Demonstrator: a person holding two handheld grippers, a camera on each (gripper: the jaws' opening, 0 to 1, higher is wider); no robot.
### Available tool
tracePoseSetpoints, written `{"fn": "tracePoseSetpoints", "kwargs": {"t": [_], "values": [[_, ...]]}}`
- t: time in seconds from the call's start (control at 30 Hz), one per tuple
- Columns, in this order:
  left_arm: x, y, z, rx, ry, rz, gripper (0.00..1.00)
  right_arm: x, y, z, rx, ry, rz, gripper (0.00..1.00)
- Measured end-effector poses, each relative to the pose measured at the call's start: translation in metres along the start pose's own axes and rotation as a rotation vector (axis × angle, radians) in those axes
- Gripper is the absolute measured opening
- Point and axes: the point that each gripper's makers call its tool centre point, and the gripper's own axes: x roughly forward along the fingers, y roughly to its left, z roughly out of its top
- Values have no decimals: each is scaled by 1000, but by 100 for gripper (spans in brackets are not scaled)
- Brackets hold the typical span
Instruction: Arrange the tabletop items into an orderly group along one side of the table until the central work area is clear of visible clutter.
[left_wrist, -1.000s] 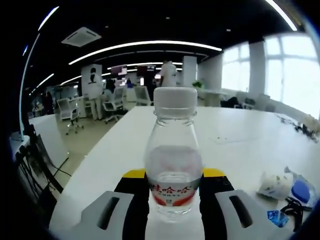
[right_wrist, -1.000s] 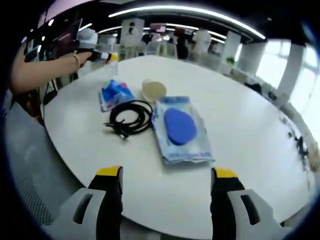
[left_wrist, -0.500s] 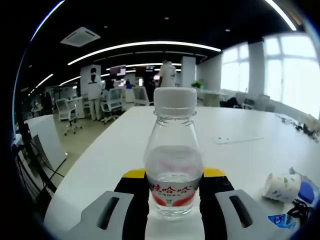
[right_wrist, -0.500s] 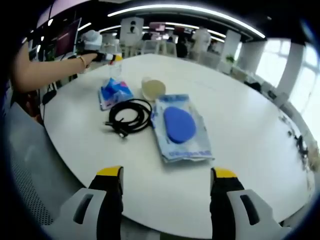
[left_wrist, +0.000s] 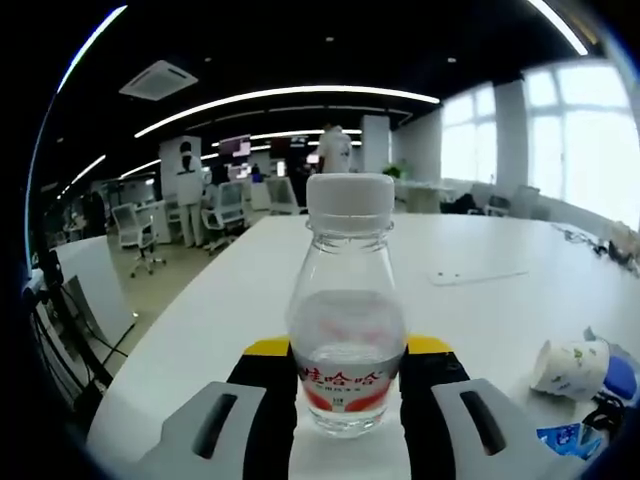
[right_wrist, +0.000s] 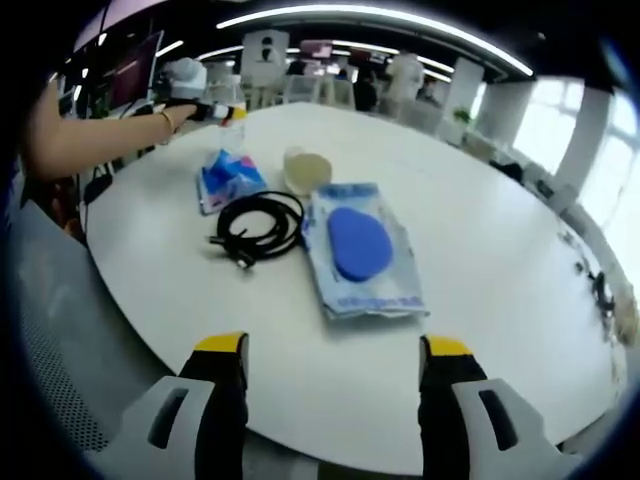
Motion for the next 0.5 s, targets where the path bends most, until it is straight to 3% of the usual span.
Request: {"fn": "tracePoseSetpoints", "kwargs": {"t": [0.27,0.4,0.5], "values": [[-1,-1,0,5,-16,-11,40,-1,-1,2,6,-10,-3,66],[-1,6,0,-11,-23,21,57,-2,-4,2,18,-14,-16,66],[-6,7,0,-17,-20,18,59,-3,-5,3,32,-22,-20,66]]}}
